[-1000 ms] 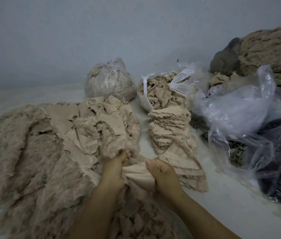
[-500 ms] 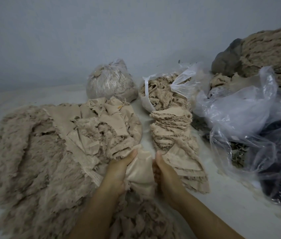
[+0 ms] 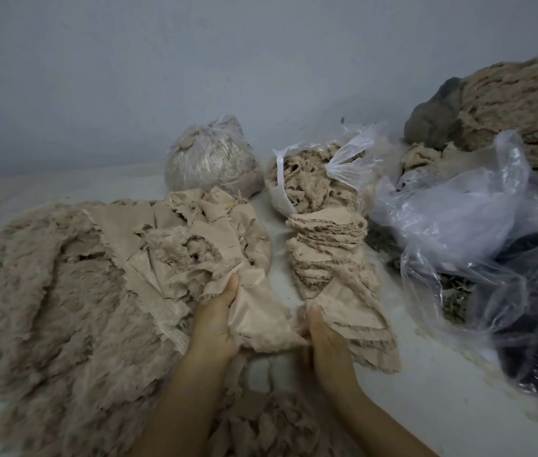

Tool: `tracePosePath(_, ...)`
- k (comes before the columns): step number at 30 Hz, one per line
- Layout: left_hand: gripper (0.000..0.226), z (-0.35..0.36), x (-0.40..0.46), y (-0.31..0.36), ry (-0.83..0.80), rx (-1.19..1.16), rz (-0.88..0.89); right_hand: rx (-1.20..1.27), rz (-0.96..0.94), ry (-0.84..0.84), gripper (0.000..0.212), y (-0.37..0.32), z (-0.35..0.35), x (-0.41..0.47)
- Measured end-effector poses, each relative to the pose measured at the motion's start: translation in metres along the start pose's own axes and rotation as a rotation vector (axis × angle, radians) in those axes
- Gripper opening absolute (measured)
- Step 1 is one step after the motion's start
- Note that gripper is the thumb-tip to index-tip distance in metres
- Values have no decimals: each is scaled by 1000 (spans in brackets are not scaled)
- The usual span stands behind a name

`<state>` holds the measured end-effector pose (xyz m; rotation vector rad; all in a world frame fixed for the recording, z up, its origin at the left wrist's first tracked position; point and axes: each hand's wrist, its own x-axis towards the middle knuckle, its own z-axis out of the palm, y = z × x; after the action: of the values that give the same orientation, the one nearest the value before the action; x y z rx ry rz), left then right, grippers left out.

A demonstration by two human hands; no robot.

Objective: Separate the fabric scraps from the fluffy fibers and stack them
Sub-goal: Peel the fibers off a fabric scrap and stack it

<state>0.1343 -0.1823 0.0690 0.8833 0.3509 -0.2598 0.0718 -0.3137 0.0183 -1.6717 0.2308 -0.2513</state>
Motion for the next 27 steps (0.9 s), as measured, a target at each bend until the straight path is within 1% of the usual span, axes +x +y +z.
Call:
tracePosePath(2,23,5,-3,-3,-68,52,-30,32,-2,-100,37,-3,6,1)
tracePosePath(3,27,7,-6,-7,-108,112,-46,67,-4,-140,37,-6,10,1)
tracePosePath(5,31,11,-11,-15,-136,246,-33,190,15,-161,48,-15,15,5)
tracePosePath(6,27,10,-11,-17,-101,310,27,248,15,-128,45,-18,16,6)
tracePosePath(7,23,7,-9,-17,-52,352,117,302,9,-69,36,-21,15,8)
tracePosePath(8,23,3,-6,-14,8,353,212,345,7,0,29,-22,12,10)
tracePosePath(9,26,-3,-2,-9,55,309,271,388,12,64,26,-21,8,12)
tracePosePath(11,28,-13,4,1,96,197,294,422,31,146,28,-19,0,16)
tracePosePath(13,35,-14,2,1,52,192,202,397,43,166,31,-19,-2,17)
tracePosePath(15,48,-7,-6,-10,-68,279,42,380,46,158,31,-21,4,16)
tracePosePath(16,47,-3,-10,-16,-137,344,-9,358,30,157,29,-22,8,15)
tracePosePath(17,44,1,-13,-21,-177,400,-19,325,1,150,28,-22,11,14)
tracePosePath(18,41,3,-15,-26,-167,416,21,291,-36,141,28,-22,12,13)
tracePosePath(19,38,3,-12,-31,-105,401,93,266,-68,131,26,-21,12,12)
tracePosePath(21,23,3,-5,-32,98,359,254,252,-88,132,19,-19,10,8)
tracePosePath(22,15,4,-2,-29,153,344,310,252,-69,133,14,-17,10,6)
tracePosePath(24,7,3,-1,-24,143,383,347,315,-7,76,11,-12,7,5)
tracePosePath(25,8,2,0,-22,112,417,348,397,30,0,17,-10,6,5)
tracePosePath(27,11,1,-2,-19,15,496,327,516,119,-171,43,-8,-1,10)
